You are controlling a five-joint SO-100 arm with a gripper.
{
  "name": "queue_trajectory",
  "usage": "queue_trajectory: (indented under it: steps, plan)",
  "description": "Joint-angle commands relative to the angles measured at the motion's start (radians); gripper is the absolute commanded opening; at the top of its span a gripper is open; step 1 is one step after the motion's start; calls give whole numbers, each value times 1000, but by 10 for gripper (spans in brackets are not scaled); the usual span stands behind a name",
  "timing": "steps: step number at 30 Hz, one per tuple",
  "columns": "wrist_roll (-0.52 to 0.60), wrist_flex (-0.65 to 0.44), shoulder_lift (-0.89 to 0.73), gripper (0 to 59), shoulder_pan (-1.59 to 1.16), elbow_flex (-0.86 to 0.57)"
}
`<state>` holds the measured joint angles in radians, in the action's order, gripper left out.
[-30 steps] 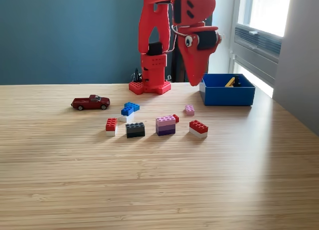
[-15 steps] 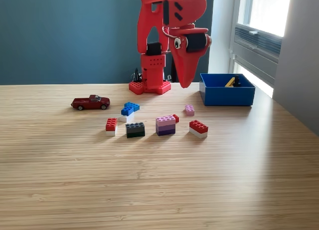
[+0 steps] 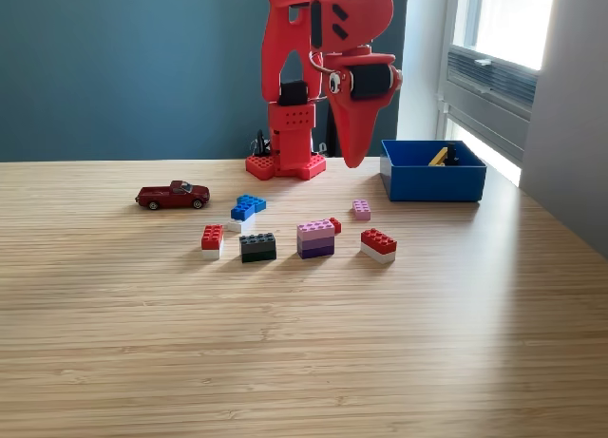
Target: Grasp a lego block and put it in the bin.
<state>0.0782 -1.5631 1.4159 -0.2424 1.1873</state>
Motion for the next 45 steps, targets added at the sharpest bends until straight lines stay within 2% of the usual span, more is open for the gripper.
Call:
queue_trajectory:
  steps: [1,5,9,15,21,25,29,31,35,45]
  plan:
    - [55,11,23,1,98,-46]
    - [86,11,21,1,187,-41]
    - [69,31,21,1,268,-49]
    - [-55,67,21,10,391,-43]
    - [-163,144,20,36,488,-8]
    - [-187,190,25,36,508,11]
    - [-215,337,28,35,503,175]
    - [-227,397,26,62,495,267]
    - [-230,439,38,110,459,382]
    - [-221,396,40,191,370,394]
